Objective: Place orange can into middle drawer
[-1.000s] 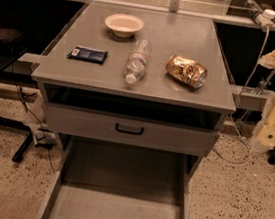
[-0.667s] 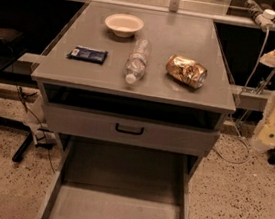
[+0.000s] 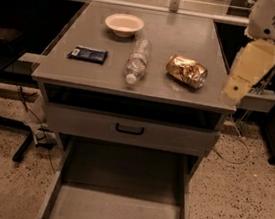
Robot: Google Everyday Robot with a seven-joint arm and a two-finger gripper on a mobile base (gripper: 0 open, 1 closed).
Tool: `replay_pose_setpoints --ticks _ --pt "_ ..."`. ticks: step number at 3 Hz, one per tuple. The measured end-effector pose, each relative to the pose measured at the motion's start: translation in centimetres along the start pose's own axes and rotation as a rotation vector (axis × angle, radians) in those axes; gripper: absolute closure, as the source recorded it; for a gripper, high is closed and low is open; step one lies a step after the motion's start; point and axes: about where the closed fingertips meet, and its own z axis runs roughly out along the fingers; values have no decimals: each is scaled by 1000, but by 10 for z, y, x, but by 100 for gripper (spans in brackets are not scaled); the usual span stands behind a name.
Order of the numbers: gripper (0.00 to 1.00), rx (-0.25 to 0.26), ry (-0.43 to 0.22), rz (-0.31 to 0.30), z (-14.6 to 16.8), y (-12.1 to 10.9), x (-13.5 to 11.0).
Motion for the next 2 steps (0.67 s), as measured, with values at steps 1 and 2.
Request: replay_pose_setpoints --ticks 1,2 --pt "0 -22 10 84 36 -43 -61" --pt "0 6 -20 81 35 -49 -68"
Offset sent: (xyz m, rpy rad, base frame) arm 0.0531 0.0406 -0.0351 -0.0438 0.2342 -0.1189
